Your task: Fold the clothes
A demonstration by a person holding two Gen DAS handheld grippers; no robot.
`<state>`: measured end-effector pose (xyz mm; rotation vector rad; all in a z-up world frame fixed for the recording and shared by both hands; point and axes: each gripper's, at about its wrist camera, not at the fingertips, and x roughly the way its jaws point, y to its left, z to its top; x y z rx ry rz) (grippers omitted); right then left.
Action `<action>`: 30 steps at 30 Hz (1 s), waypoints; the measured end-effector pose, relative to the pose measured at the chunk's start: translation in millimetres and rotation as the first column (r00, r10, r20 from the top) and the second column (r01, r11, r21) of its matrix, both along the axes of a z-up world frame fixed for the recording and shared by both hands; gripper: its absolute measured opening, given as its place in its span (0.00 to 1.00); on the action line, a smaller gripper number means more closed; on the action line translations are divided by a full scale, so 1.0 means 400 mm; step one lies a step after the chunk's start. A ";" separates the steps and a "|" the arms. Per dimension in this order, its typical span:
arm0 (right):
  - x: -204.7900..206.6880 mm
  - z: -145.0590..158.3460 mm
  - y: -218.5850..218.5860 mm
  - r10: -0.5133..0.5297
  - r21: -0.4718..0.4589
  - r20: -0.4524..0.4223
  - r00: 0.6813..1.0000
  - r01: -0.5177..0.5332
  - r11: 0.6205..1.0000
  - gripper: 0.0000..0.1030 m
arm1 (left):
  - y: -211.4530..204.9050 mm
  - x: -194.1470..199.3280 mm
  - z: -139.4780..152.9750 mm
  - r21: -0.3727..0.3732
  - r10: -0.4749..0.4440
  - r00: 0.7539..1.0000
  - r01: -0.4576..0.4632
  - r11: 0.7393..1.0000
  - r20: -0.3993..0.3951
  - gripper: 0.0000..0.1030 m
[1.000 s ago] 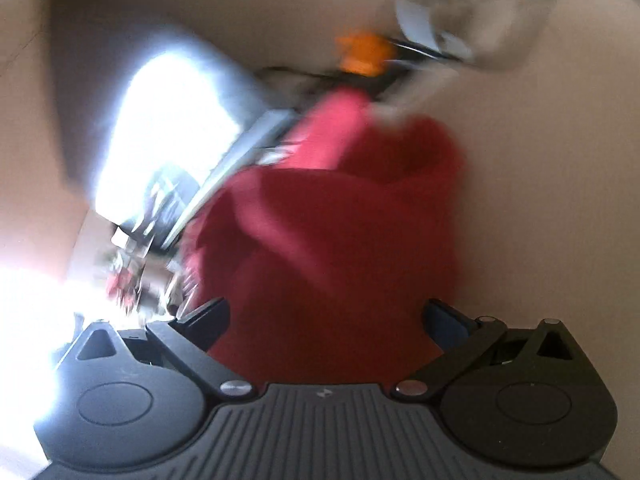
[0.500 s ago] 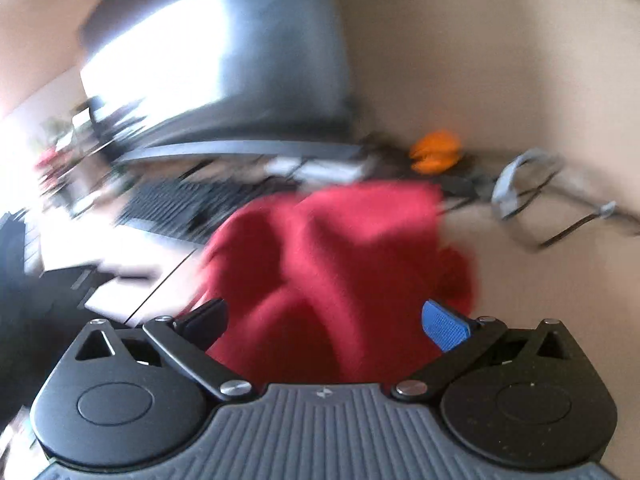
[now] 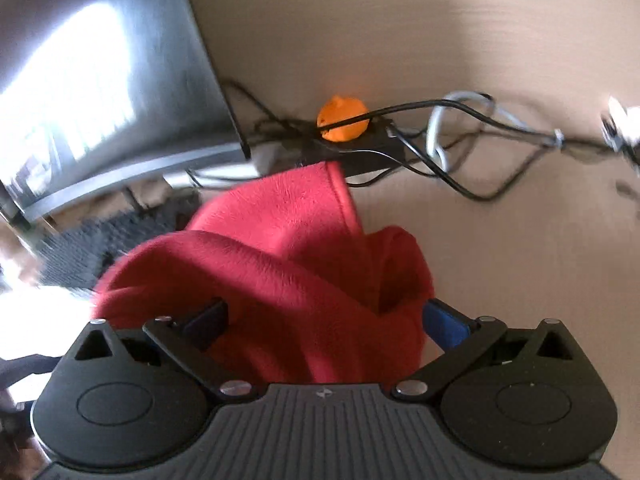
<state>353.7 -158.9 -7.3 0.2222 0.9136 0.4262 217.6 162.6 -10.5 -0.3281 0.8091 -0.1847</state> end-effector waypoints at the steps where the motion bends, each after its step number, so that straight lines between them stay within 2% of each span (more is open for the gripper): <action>1: -0.016 0.000 -0.023 -0.011 0.050 -0.026 1.000 0.012 0.999 1.00 | 0.016 0.003 -0.002 -0.093 -0.020 1.000 0.020 0.995 -0.002 0.95; 2: -0.031 -0.008 -0.043 -0.023 0.093 -0.059 0.998 0.029 0.995 1.00 | 0.031 0.007 -0.004 -0.180 -0.039 0.999 0.038 0.983 -0.003 0.95; 3: -0.045 -0.024 -0.057 -0.039 0.122 -0.088 0.995 0.050 0.991 1.00 | 0.032 0.015 -0.007 -0.207 -0.059 0.998 0.056 0.977 -0.006 0.96; 5: -0.067 -0.065 -0.076 -0.068 0.161 -0.145 0.987 0.091 0.983 1.00 | 0.009 0.044 -0.021 -0.174 -0.119 0.993 0.113 0.978 -0.027 0.96; 7: -0.084 -0.098 -0.096 -0.079 0.231 -0.198 0.977 0.125 0.965 1.00 | -0.023 0.078 -0.049 -0.130 -0.176 0.981 0.164 0.978 -0.084 0.96; 9: -0.094 -0.127 -0.113 -0.082 0.319 -0.244 0.966 0.160 0.934 1.00 | -0.042 0.104 -0.076 -0.141 -0.217 0.968 0.200 0.970 -0.123 0.96; 12: -0.115 -0.152 -0.142 -0.074 0.416 -0.278 0.958 0.189 0.889 1.00 | -0.062 0.140 -0.092 -0.163 -0.231 0.962 0.207 0.965 -0.143 1.00; 16: -0.157 -0.135 -0.203 -0.069 0.439 -0.241 0.968 0.172 0.882 1.00 | -0.137 0.192 -0.065 -0.131 -0.273 0.953 0.257 0.957 -0.128 1.00; 19: -0.198 -0.128 -0.291 -0.153 0.426 -0.229 0.961 0.240 0.872 1.00 | -0.249 0.242 -0.045 -0.097 -0.346 0.930 0.336 0.937 -0.120 1.00; 21: -0.232 -0.130 -0.372 -0.232 0.432 -0.234 0.944 0.315 0.845 1.00 | -0.331 0.280 -0.039 -0.086 -0.405 0.907 0.397 0.914 -0.117 1.00; 26: -0.280 -0.123 -0.532 -0.408 0.420 -0.234 0.882 0.470 0.776 1.00 | -0.577 0.384 -0.032 -0.085 -0.548 0.830 0.541 0.837 -0.107 1.00; 30: -0.264 -0.120 -0.619 -0.518 0.409 -0.217 0.827 0.559 0.721 1.00 | -0.709 0.470 -0.042 -0.087 -0.586 0.805 0.580 0.810 -0.093 1.00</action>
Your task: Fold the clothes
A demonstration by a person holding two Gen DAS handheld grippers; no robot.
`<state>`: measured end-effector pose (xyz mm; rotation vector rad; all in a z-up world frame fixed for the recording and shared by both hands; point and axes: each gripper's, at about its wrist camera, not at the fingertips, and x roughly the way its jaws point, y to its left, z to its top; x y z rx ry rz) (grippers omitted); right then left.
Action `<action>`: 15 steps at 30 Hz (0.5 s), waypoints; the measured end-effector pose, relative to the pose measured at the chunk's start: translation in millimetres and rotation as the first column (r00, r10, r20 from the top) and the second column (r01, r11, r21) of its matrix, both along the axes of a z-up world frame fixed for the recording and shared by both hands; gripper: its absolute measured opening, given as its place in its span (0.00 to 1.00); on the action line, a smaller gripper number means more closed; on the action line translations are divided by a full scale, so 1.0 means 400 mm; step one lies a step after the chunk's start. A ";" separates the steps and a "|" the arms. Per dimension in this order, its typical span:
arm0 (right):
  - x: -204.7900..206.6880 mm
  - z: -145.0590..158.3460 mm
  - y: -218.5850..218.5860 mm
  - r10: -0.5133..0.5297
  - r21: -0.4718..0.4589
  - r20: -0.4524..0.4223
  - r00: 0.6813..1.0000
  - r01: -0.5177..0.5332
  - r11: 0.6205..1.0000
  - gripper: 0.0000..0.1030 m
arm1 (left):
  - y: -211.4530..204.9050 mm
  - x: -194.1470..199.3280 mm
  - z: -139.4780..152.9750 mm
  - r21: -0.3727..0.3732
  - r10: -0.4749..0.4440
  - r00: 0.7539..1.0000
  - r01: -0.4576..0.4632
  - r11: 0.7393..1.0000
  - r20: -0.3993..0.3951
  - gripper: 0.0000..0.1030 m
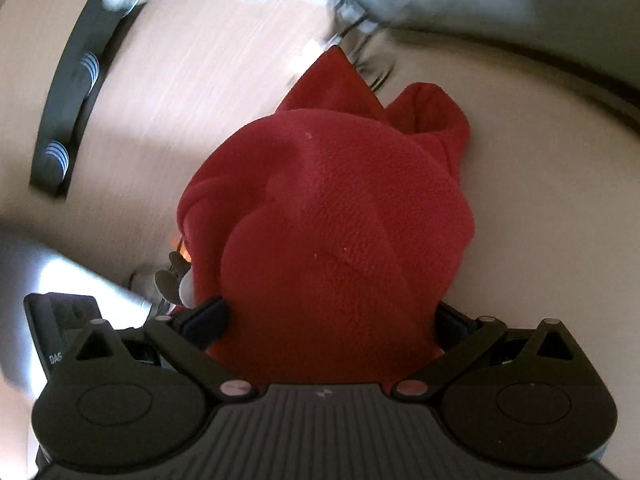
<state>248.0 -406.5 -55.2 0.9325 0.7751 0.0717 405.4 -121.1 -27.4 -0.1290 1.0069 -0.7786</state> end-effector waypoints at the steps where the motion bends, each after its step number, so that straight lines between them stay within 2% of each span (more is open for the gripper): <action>1: 0.011 0.000 -0.013 -0.018 -0.008 0.000 1.000 0.018 1.000 1.00 | -0.030 0.021 -0.001 0.000 -0.008 1.000 0.008 1.000 0.007 1.00; 4: 0.048 0.004 -0.048 -0.040 -0.045 0.007 0.999 0.040 0.998 1.00 | -0.081 0.069 -0.007 -0.001 0.000 1.000 0.000 1.000 0.017 1.00; 7: 0.084 0.013 -0.069 -0.019 -0.066 0.016 1.000 0.020 0.998 1.00 | -0.103 0.103 -0.010 -0.008 0.027 1.000 -0.027 1.000 0.013 1.00; 13: 0.124 0.038 -0.073 0.058 -0.153 0.072 0.996 -0.047 0.987 1.00 | -0.068 0.099 0.016 -0.045 0.047 0.999 -0.045 0.998 0.025 0.99; 15: 0.133 0.041 -0.073 0.074 -0.177 0.063 0.995 -0.062 0.982 1.00 | -0.059 0.094 0.035 -0.060 0.037 0.998 -0.034 0.998 0.044 0.99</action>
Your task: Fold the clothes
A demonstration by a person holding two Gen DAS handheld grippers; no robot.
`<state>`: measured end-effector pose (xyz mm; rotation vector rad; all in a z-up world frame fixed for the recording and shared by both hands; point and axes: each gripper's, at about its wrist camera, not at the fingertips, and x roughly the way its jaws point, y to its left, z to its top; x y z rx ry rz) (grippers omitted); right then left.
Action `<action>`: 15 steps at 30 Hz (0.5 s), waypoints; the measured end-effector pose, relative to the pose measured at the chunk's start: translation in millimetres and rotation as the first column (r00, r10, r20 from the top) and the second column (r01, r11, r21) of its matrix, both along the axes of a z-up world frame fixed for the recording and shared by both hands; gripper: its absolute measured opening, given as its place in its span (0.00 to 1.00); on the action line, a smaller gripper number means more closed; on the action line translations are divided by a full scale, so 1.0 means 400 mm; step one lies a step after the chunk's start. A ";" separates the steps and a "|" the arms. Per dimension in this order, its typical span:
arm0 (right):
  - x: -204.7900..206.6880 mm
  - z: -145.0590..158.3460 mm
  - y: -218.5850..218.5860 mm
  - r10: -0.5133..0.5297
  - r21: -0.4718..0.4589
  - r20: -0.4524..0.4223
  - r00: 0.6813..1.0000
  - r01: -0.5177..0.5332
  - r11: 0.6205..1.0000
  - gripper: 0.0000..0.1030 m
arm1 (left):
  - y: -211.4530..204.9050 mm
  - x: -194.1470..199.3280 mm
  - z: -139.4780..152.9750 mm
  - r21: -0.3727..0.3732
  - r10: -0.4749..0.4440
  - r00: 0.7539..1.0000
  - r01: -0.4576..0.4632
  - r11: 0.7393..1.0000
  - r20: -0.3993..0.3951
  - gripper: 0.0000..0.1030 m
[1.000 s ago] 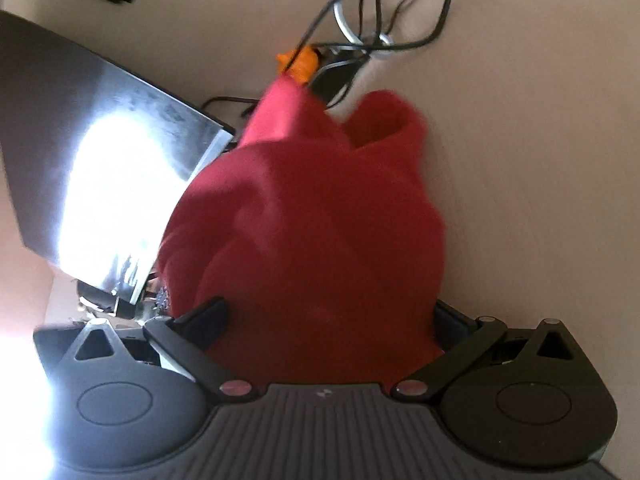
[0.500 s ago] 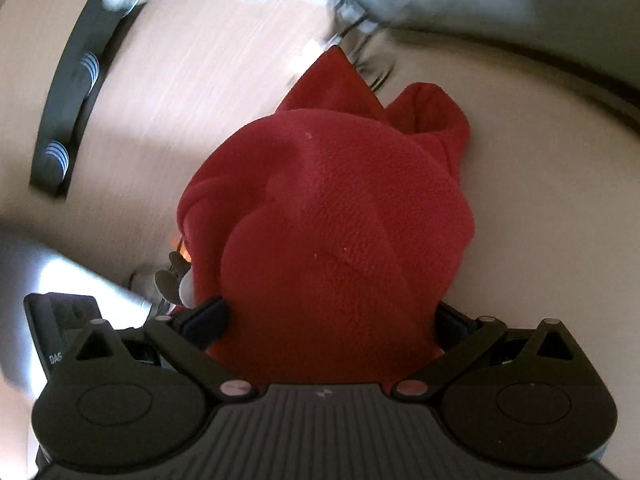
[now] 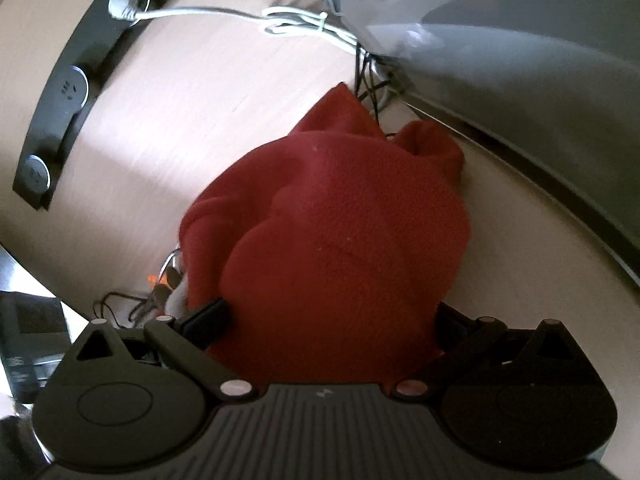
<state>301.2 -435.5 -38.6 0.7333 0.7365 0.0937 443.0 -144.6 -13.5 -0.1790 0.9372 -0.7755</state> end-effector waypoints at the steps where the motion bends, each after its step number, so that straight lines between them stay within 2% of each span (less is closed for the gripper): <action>1: -0.001 0.001 -0.002 -0.001 -0.004 -0.010 1.000 0.001 1.000 1.00 | 0.009 -0.006 0.013 -0.018 -0.005 1.000 0.006 1.000 0.015 0.99; 4: -0.020 0.018 -0.007 -0.006 -0.041 -0.013 1.000 0.006 0.999 1.00 | 0.038 -0.026 0.054 -0.075 -0.019 0.998 0.024 0.997 0.062 0.99; 8: -0.067 0.070 0.018 -0.018 -0.176 0.052 0.999 0.026 0.984 1.00 | 0.087 -0.031 0.088 -0.129 0.066 0.991 -0.050 0.990 0.120 0.99; 11: -0.078 0.086 0.032 -0.033 -0.246 0.074 0.997 0.050 0.968 1.00 | 0.077 -0.001 0.056 -0.069 0.136 0.986 -0.129 0.989 0.099 0.99; 15: -0.075 0.086 0.031 -0.090 -0.226 0.040 0.995 0.097 0.969 1.00 | 0.031 0.016 -0.003 -0.015 0.137 0.988 -0.136 0.991 0.068 0.99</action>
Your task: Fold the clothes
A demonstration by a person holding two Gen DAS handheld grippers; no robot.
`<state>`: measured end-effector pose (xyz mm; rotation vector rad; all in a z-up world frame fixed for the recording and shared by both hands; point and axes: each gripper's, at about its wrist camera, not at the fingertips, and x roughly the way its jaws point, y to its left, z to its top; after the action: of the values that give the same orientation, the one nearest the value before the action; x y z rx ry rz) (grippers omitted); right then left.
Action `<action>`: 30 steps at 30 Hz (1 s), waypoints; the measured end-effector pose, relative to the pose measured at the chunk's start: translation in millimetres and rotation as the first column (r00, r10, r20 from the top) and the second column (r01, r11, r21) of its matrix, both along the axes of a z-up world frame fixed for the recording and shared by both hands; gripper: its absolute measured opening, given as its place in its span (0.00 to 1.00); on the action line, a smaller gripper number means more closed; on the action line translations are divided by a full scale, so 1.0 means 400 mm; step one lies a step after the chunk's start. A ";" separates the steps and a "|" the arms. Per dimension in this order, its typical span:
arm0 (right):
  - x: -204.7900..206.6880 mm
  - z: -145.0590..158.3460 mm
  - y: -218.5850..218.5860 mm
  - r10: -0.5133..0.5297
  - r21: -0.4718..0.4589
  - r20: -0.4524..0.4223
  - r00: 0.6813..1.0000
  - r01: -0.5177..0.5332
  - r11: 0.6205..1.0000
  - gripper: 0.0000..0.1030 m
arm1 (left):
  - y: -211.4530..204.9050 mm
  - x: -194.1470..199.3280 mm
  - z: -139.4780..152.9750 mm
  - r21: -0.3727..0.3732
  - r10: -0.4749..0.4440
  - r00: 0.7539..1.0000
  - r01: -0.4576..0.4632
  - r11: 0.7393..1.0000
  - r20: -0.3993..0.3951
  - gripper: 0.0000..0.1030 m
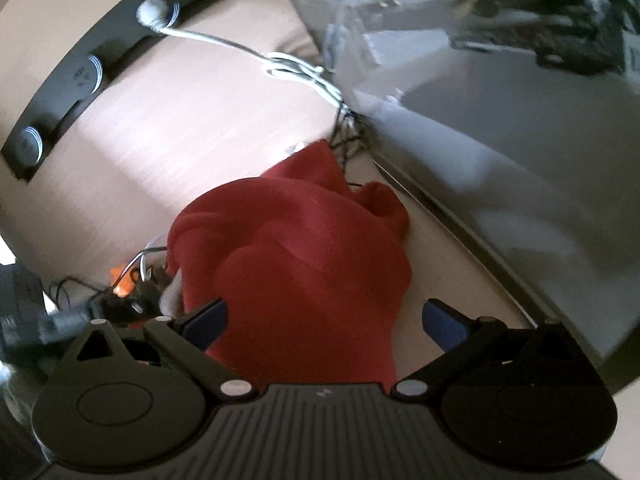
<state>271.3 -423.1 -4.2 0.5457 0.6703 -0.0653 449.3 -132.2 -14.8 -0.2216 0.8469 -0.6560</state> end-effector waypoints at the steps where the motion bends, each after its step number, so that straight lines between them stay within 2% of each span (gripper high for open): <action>1: -0.005 0.002 0.000 -0.012 -0.007 -0.002 1.000 0.012 1.000 1.00 | -0.003 -0.001 -0.009 -0.004 0.005 1.000 -0.005 1.000 -0.008 0.99; 7: 0.013 0.025 0.043 0.001 -0.113 0.024 1.000 0.002 0.994 0.98 | 0.004 -0.020 -0.034 -0.045 -0.004 0.999 0.002 0.999 -0.040 0.99; 10: 0.062 0.009 0.045 -0.001 -0.100 0.007 1.000 0.002 0.995 0.86 | 0.011 -0.041 -0.029 -0.086 -0.044 0.998 0.040 0.995 -0.039 0.99; 11: 0.081 0.000 0.043 0.000 -0.081 -0.006 1.000 -0.001 0.997 0.79 | 0.013 -0.054 -0.014 -0.125 -0.079 0.996 0.075 0.989 -0.030 0.99; 12: 0.097 -0.008 0.043 0.005 -0.065 -0.017 1.000 -0.006 0.998 0.76 | 0.016 -0.068 0.003 -0.166 -0.117 0.993 0.113 0.980 -0.019 0.99; 14: 0.117 -0.018 0.052 0.028 -0.055 -0.028 0.999 -0.030 0.998 0.76 | 0.020 -0.096 0.036 -0.247 -0.191 0.981 0.188 0.951 0.009 0.99; 16: 0.134 -0.022 0.079 0.081 -0.121 -0.044 0.996 -0.086 0.989 0.76 | 0.036 -0.136 0.086 -0.284 -0.253 0.963 0.268 0.921 0.091 0.99; 18: 0.152 -0.023 0.119 0.146 -0.238 -0.075 0.986 -0.160 0.958 0.77 | 0.065 -0.140 0.100 -0.257 -0.204 0.973 0.226 0.940 0.107 0.99; 21: 0.164 -0.017 0.175 0.230 -0.383 -0.115 0.967 -0.256 0.887 0.79 | 0.110 -0.143 0.118 -0.213 -0.121 0.985 0.146 0.966 0.126 0.99; 23: 0.153 -0.002 0.191 0.251 -0.434 -0.126 0.960 -0.281 0.856 0.79 | 0.120 -0.121 0.102 -0.116 -0.019 0.995 0.030 0.993 0.095 0.99; 24: 0.133 0.011 0.185 0.246 -0.432 -0.122 0.962 -0.274 0.859 0.80 | 0.113 -0.108 0.088 -0.054 0.015 0.997 -0.010 0.999 0.080 0.99; 25: 0.113 0.024 0.179 0.241 -0.429 -0.119 0.963 -0.268 0.862 0.81 | 0.104 -0.096 0.073 0.011 0.046 0.997 -0.047 0.999 0.067 0.99; 28: 0.032 0.057 0.167 0.223 -0.434 -0.100 0.970 -0.244 0.867 0.92 | 0.055 -0.098 0.039 0.180 0.025 0.994 -0.043 0.983 0.106 0.99; 30: -0.035 0.052 0.174 0.219 -0.450 -0.105 0.970 -0.243 0.859 0.95 | 0.039 -0.114 0.028 0.219 0.012 0.992 -0.040 0.975 0.128 0.99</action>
<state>257.3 -353.5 16.8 0.0006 0.7364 -0.0106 403.8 -116.5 -3.6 0.0103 0.7871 -0.5404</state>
